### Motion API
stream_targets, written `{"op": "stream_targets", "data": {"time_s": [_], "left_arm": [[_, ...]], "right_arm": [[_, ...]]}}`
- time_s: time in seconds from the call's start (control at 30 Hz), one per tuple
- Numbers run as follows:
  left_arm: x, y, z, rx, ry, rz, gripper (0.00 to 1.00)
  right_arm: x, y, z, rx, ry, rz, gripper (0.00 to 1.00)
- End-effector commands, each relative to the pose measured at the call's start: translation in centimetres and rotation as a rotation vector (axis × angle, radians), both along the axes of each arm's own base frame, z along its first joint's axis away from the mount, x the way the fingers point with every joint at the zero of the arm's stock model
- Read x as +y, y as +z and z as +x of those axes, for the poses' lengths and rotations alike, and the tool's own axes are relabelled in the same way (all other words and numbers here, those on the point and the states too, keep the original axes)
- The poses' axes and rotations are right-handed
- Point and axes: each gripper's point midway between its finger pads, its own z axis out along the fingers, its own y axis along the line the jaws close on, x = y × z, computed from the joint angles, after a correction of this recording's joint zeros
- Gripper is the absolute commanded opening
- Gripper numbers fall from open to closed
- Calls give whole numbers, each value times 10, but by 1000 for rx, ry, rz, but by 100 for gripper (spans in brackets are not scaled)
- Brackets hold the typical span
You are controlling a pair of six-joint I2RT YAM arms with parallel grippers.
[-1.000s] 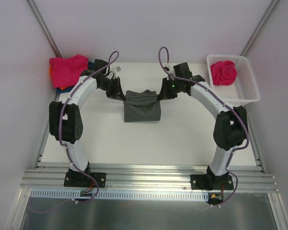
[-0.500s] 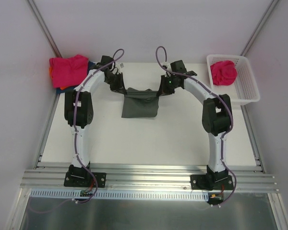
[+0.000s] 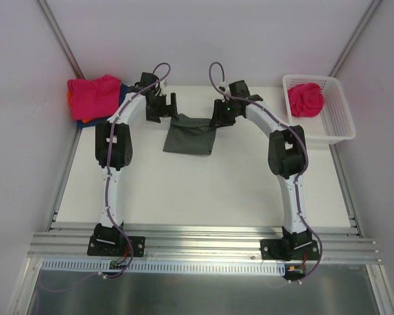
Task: Fold and stack the t-shirts
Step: Fold the long partially folded tshirt into a neat square
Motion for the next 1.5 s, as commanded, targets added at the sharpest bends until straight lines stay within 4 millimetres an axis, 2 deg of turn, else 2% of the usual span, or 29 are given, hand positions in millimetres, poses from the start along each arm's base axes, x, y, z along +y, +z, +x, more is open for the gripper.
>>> {"op": "stream_targets", "data": {"time_s": [0.0, 0.07, 0.1, 0.17, 0.2, 0.23, 0.27, 0.3, 0.33, 0.37, 0.43, 0.47, 0.53, 0.57, 0.6, 0.77, 0.83, 0.87, 0.93, 0.97, 1.03, 1.07, 1.1, 1.17, 1.23, 1.3, 1.37, 1.43, 1.47], "left_arm": [[14, 34, 15, -92, 51, 44, 99], [17, 49, 12, -111, 69, 49, 99], [18, 66, 7, -134, 78, 47, 99], [18, 85, -3, -152, 82, 38, 99], [18, 102, -14, -169, 81, 27, 99], [18, 109, -21, -173, 81, 27, 99], [17, 131, -30, -211, 78, 20, 99], [18, 126, -41, -192, 76, 33, 99], [20, 131, -48, -200, 76, 41, 99], [21, 149, -56, -232, 75, 36, 99], [26, 147, -69, -227, 74, 56, 99], [30, 156, -75, -248, 73, 66, 99], [34, 156, -84, -246, 70, 86, 99], [37, 167, -89, -273, 68, 89, 99], [39, 167, -93, -271, 69, 94, 99], [50, 187, -105, -328, 73, 134, 99], [51, 186, -111, -324, 65, 140, 99], [51, 189, -115, -327, 64, 135, 99], [50, 182, -123, -302, 61, 130, 99], [50, 182, -126, -299, 59, 126, 99], [50, 172, -133, -272, 57, 124, 99], [51, 172, -137, -268, 60, 124, 99], [50, 168, -143, -256, 57, 116, 99], [47, 158, -152, -223, 48, 98, 99], [37, 152, -160, -188, 22, 43, 99], [23, 137, -169, -140, -24, 16, 97], [11, 117, -169, -95, -68, 22, 96], [-11, 98, -168, -33, -113, 3, 95], [-22, 98, -165, -30, -131, -14, 94]], "right_arm": [[3, 31, 14, -107, 6, -19, 49], [2, 49, 13, -141, 0, -24, 55], [2, 54, 12, -152, -2, -32, 57], [1, 67, 9, -174, -6, -34, 58], [4, 82, 5, -196, -2, -20, 58], [6, 91, 1, -202, 6, -2, 57], [10, 97, -3, -205, 15, 15, 58], [17, 112, -9, -225, 33, 42, 58], [24, 120, -15, -224, 57, 72, 57], [30, 125, -19, -231, 75, 90, 57], [50, 136, -31, -219, 110, 143, 57], [55, 137, -35, -201, 107, 161, 56], [71, 131, -43, -168, 131, 187, 56], [75, 128, -45, -156, 136, 191, 56], [82, 126, -49, -138, 136, 201, 56], [99, 95, -51, -52, 148, 225, 57], [102, 90, -47, -38, 138, 231, 57], [103, 75, -43, -12, 131, 227, 57], [105, 73, -34, -13, 120, 235, 57], [105, 58, -29, 2, 114, 224, 56], [102, 48, -18, 2, 95, 216, 57], [100, 50, -9, -16, 82, 220, 57], [97, 34, -3, -2, 67, 204, 58], [92, 33, 11, -21, 45, 205, 59], [88, 20, 18, -15, 28, 193, 59], [83, 19, 28, -25, 8, 198, 59], [79, 12, 35, -27, -8, 194, 59], [75, 8, 42, -29, -26, 194, 60], [73, 8, 45, -35, -32, 194, 60]]}}
